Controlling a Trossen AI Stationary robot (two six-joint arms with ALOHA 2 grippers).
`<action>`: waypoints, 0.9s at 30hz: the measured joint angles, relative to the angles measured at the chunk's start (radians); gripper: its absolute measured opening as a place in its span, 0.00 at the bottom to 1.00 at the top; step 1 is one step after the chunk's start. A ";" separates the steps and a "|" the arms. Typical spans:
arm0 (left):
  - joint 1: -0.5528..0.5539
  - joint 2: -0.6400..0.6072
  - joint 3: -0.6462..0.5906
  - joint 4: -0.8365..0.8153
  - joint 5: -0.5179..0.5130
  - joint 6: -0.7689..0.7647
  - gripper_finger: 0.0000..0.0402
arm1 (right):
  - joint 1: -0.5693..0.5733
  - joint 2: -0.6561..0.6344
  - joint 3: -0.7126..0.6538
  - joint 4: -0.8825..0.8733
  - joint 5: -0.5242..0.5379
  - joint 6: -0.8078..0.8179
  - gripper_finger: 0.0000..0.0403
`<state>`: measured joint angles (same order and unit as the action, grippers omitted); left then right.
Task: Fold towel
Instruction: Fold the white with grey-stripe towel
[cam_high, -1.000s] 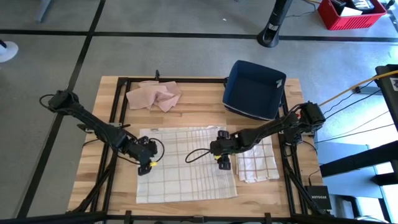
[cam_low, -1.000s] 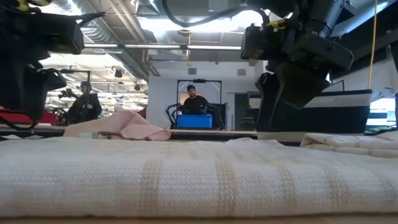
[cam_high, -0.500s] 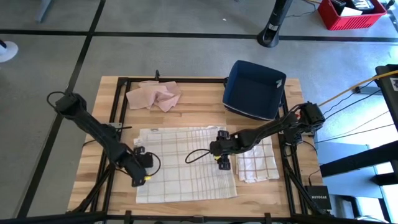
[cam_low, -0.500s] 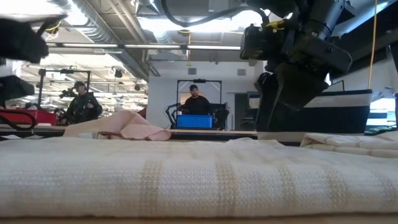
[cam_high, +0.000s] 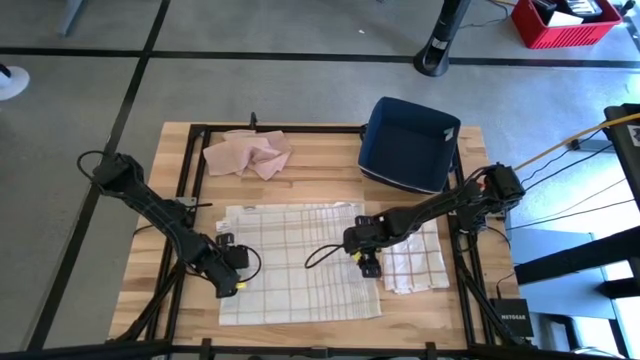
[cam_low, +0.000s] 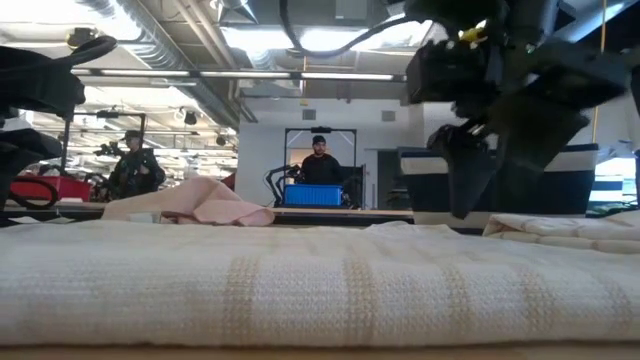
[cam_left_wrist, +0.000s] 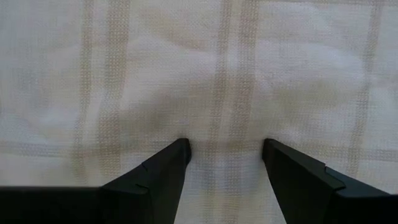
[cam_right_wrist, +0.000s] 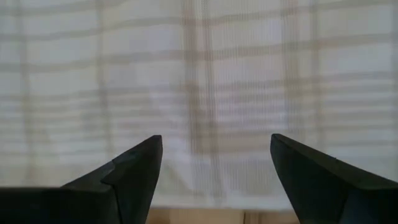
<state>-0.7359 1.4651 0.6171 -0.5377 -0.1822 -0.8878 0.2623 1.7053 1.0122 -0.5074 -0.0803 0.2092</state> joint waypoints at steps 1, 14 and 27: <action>-0.002 0.000 0.000 0.000 0.005 -0.001 0.52 | 0.000 -0.008 0.000 -0.012 -0.002 0.002 0.75; 0.022 -0.093 0.073 -0.121 -0.018 0.003 0.52 | 0.078 0.002 -0.007 0.015 0.124 -0.028 0.75; 0.004 -0.098 -0.062 0.032 -0.011 -0.026 0.52 | 0.071 0.054 -0.108 0.144 0.135 -0.003 0.75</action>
<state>-0.7324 1.3670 0.5553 -0.5060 -0.1928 -0.9142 0.3332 1.7592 0.9047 -0.3632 0.0552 0.2058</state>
